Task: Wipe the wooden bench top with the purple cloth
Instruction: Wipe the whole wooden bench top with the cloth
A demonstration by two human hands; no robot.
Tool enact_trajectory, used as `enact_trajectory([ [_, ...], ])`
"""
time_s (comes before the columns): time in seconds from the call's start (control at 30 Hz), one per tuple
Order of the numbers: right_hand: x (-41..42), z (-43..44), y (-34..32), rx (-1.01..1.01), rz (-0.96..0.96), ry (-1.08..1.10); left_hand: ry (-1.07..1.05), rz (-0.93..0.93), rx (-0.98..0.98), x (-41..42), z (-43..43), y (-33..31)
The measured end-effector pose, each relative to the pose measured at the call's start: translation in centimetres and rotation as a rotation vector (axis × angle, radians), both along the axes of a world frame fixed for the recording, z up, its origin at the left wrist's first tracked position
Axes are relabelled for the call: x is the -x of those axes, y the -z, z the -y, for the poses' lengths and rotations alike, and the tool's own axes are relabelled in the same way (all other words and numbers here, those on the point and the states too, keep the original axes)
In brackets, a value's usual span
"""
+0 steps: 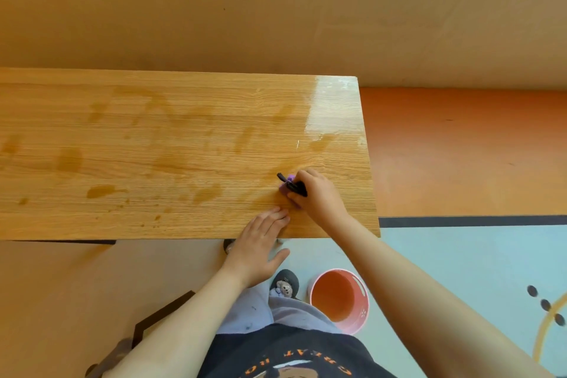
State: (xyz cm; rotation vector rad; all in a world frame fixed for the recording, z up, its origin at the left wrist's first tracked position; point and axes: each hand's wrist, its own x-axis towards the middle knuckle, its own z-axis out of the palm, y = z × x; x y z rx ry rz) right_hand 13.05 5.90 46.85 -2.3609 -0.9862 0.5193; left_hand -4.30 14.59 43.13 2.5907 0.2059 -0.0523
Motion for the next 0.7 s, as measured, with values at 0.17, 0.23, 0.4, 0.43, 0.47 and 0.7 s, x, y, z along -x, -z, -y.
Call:
enact_trajectory([
  [0.17, -6.3, 4.0, -0.2, 0.046, 0.050, 0.189, -0.006, -0.004, -0.003, -0.2, 0.2, -0.1],
  [0.23, -9.2, 5.0, -0.2, 0.062, 0.089, 0.284, -0.016, -0.006, 0.015, -0.2, 0.3, 0.0],
  [0.4, -13.0, 3.0, 0.7, 0.131, 0.144, 0.431, -0.047, 0.001, 0.022, -0.4, 0.4, -0.2],
  [0.43, -13.0, 2.5, 0.7, 0.131, 0.147, 0.443, -0.056, -0.004, 0.025, -0.4, 0.5, -0.3],
  [0.47, -12.6, 2.1, 0.5, 0.125, 0.145, 0.442, -0.067, -0.012, 0.029, -0.4, 0.6, -0.3],
  [0.7, -5.2, 1.5, 0.1, 0.017, 0.198, -0.006, -0.158, -0.048, 0.012, -1.7, 1.4, -1.1],
])
